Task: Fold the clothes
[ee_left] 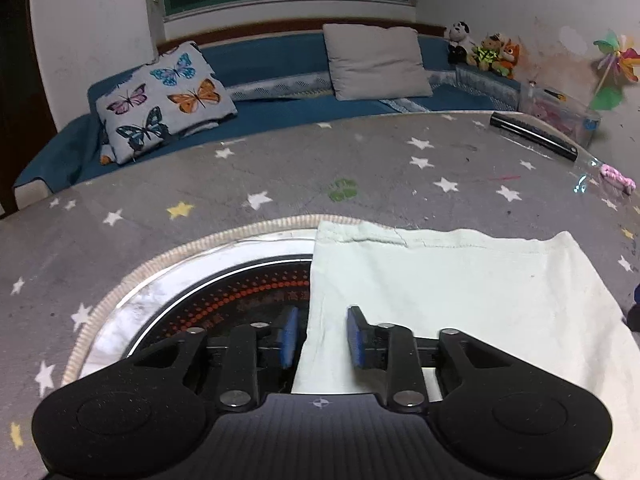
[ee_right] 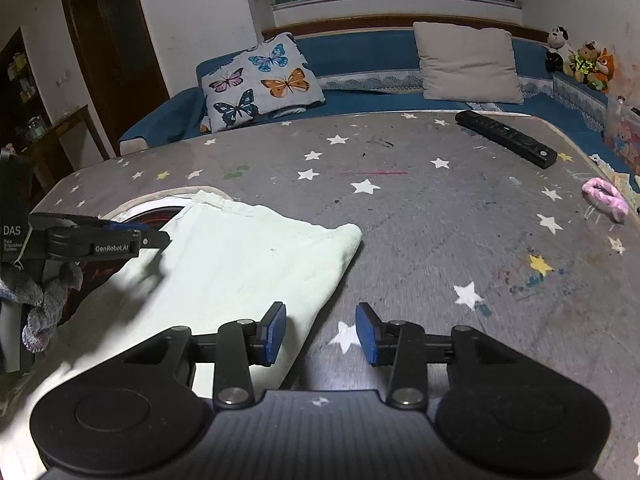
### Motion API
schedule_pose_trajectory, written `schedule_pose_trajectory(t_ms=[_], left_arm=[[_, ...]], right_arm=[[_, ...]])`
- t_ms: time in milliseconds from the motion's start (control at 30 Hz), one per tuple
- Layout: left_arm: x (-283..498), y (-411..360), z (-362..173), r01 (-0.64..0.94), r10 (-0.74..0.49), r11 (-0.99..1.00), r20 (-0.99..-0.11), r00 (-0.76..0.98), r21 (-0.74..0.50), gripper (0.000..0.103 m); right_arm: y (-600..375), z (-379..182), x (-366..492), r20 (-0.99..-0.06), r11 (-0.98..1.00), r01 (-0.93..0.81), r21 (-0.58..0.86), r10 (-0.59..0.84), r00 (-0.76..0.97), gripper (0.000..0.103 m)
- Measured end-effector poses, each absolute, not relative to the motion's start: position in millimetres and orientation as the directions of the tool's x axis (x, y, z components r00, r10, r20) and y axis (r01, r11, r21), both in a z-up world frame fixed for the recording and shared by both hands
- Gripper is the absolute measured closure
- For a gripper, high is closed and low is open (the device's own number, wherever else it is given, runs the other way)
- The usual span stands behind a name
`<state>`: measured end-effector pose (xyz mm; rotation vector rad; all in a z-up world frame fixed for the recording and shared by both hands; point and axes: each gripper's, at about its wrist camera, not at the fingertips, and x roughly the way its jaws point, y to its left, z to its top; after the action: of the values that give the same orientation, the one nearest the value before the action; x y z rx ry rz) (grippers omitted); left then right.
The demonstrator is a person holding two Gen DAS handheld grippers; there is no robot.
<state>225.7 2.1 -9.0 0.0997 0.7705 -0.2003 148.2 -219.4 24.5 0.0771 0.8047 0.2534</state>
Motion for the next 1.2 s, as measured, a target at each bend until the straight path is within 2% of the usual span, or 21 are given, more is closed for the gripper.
schedule_pose_trajectory(t_ms=[33,100,200,333,500,567,667,867,1033,1200], left_arm=[[226.6,2.3,-9.0,0.221,-0.153,0.975,-0.700,0.698,0.007,0.092],[225.0,2.9,-7.4,0.220,-0.158,0.976,-0.692,0.705,0.001,0.097],[215.7,7.6,3.3,0.201,-0.153,0.980,-0.654,0.741,-0.001,0.098],[187.7,30.9,41.0,0.135,-0.127,0.990,-0.556,0.822,-0.027,0.098],[120.4,69.3,94.5,0.117,-0.147,0.988,-0.398,0.906,-0.098,0.098],[89.8,82.5,103.0,0.101,-0.131,0.990,-0.370,0.920,-0.100,0.098],[50.8,100.6,100.7,0.051,-0.092,0.992,-0.386,0.918,-0.114,0.098],[-12.0,127.2,69.3,-0.118,0.024,0.982,-0.511,0.859,-0.151,0.098],[-32.4,135.0,42.2,-0.183,0.038,0.967,-0.611,0.790,-0.175,0.098],[-37.6,133.9,29.2,-0.209,0.034,0.958,-0.648,0.761,-0.196,0.098]], right_arm=[[-218.8,23.7,149.8,-0.704,0.967,-0.194,0.164,0.252,0.664,0.064],[-217.7,23.0,151.9,-0.705,0.968,-0.193,0.162,0.250,0.663,0.064],[-216.0,23.0,154.0,-0.707,0.969,-0.192,0.158,0.246,0.663,0.064],[-216.8,24.7,152.9,-0.704,0.970,-0.185,0.155,0.240,0.669,0.060],[-217.2,25.1,152.5,-0.704,0.972,-0.178,0.155,0.235,0.670,0.059],[-215.5,23.9,153.3,-0.707,0.971,-0.180,0.157,0.238,0.666,0.059],[-208.4,23.5,153.8,-0.712,0.967,-0.205,0.148,0.248,0.657,0.059],[-179.6,26.3,157.7,-0.719,0.948,-0.298,0.109,0.282,0.635,0.059],[-144.8,22.3,163.3,-0.732,0.918,-0.387,0.081,0.318,0.602,0.060],[-113.2,18.1,165.5,-0.741,0.874,-0.478,0.089,0.378,0.555,0.061]])
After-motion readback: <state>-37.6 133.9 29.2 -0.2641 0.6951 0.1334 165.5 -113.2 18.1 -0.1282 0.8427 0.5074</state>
